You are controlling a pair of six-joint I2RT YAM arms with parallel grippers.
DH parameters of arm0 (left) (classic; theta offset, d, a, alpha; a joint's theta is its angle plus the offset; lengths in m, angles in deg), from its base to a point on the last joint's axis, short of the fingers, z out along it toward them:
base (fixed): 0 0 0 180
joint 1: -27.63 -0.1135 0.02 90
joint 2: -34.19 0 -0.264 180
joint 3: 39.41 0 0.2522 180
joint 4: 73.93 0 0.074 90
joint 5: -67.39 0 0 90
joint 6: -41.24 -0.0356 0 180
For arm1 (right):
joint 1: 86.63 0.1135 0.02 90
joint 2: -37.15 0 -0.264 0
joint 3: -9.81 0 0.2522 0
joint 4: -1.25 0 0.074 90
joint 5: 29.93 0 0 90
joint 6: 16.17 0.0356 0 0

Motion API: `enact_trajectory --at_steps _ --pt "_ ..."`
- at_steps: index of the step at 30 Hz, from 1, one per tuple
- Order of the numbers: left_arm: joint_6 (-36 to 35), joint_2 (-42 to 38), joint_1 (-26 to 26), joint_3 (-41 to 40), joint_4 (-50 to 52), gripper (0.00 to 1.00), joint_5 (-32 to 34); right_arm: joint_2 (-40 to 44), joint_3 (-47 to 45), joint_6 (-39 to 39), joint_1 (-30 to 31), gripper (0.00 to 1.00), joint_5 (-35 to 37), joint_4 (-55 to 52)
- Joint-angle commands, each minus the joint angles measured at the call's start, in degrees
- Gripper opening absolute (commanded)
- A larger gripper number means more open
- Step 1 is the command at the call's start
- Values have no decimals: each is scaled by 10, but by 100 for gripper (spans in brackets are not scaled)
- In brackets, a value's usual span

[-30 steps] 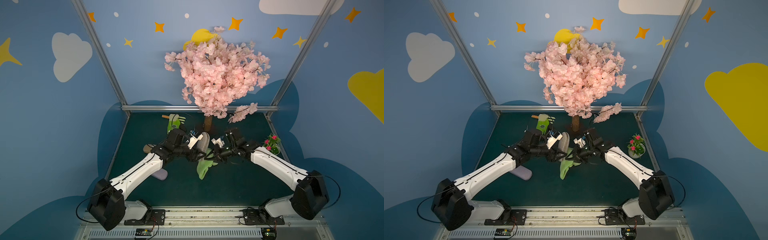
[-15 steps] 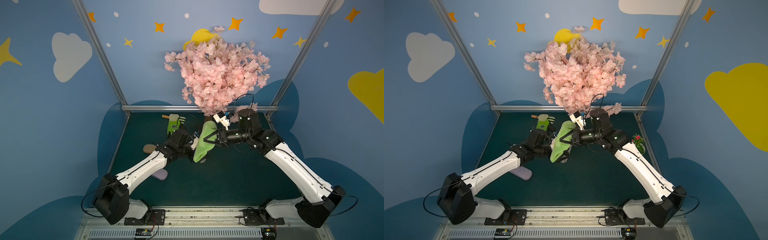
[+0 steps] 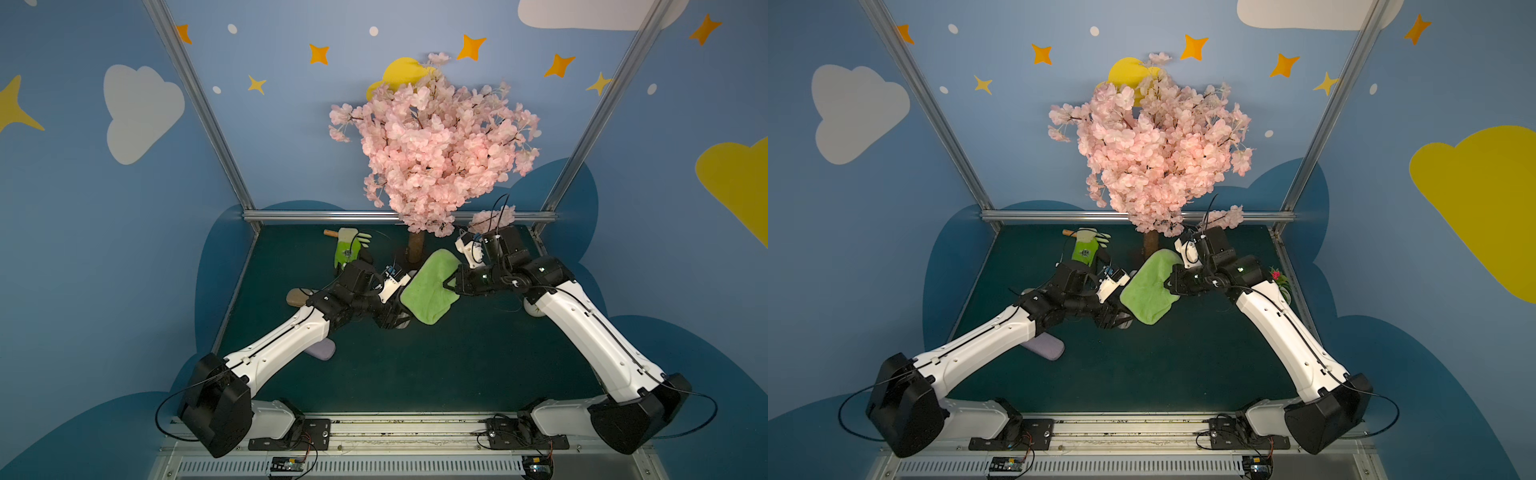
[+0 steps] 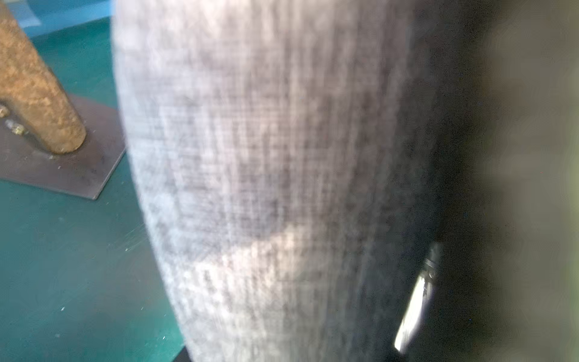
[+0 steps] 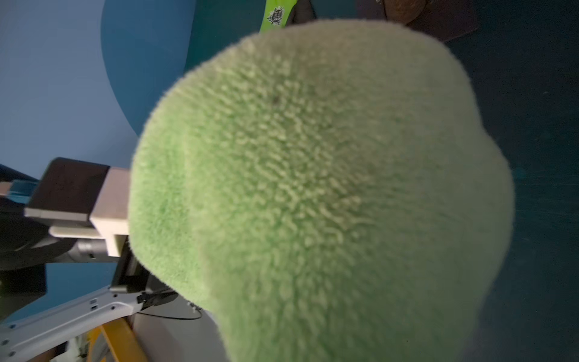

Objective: Wipe the eyeglass case
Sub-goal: Wipe the dirt from the eyeglass case.

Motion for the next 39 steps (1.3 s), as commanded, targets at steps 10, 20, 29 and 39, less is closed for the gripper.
enact_trajectory --at_steps 10,20,29,39 --pt "-17 2 11 24 -17 12 -31 19 -113 165 61 0 -202 219" --pt "-38 -34 11 -2 -7 11 -42 37 -73 16 -89 0 -20 8" --pt "-277 2 103 1 67 9 222 51 42 20 -94 0 -185 -52" --pt "-410 10 179 -44 -105 9 490 63 -189 324 17 0 -270 236"
